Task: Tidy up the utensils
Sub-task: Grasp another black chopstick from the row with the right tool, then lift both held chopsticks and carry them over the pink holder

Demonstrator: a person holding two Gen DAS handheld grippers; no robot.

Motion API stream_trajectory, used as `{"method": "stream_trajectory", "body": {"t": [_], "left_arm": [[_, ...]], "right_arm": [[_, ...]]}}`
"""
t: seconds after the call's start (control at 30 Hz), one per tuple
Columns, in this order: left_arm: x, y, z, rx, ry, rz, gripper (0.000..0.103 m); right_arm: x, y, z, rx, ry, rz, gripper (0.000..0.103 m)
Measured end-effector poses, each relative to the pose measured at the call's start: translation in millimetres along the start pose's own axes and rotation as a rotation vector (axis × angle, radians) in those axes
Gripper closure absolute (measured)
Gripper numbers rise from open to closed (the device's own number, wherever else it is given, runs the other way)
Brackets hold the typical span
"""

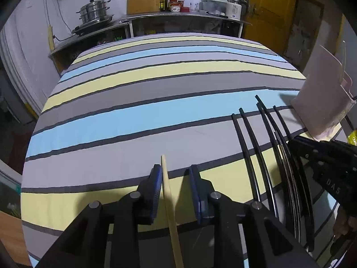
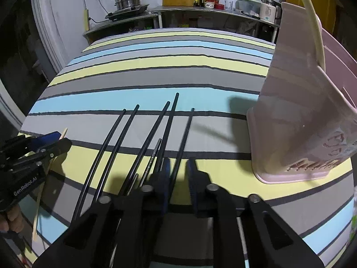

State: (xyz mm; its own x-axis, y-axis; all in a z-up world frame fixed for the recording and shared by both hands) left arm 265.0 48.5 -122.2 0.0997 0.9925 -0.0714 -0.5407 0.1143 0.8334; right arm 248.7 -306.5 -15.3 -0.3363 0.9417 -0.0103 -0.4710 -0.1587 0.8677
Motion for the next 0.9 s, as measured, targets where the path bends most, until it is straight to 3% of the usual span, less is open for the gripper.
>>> {"method": "stream_trajectory", "body": {"t": [0.07, 0.17, 0.47, 0.9], "left_arm": [[0.0, -0.7, 1.0, 0.003, -0.006, 0.003, 0.082], [2.4, -0.9, 2.7, 0.009, -0.007, 0.019, 0.098], [10.2, 20.6, 5.4, -0.014, 0.053, -0.048, 0.098], [11.0, 91.2, 28.9, -0.09, 0.073, -0.13, 0.099]], "right_arm": [[-3.5, 1.7, -2.6, 0.004, -0.007, 0.011, 0.094], [-4.7, 4.9, -4.7, 0.006, -0.02, 0.033, 0.096], [-2.7, 28.9, -2.9, -0.038, -0.025, 0.075, 0.097], [-7.2, 77.6, 3.8, -0.127, -0.042, 0.103, 0.097]]}}
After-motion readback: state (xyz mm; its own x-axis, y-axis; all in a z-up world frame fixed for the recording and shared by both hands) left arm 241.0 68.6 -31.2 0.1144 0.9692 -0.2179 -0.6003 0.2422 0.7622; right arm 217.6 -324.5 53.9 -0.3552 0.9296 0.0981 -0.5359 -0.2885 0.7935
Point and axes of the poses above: each gripper's, at about its wrist camera, not at the fingertips, and y roughly against the way its jaws point, x to its left, z to its top, the point moved 9 cm from there along -y, roughly the way its jaws point, and after that the axes turned 3 degrees about -z, right-handed, at the moved point
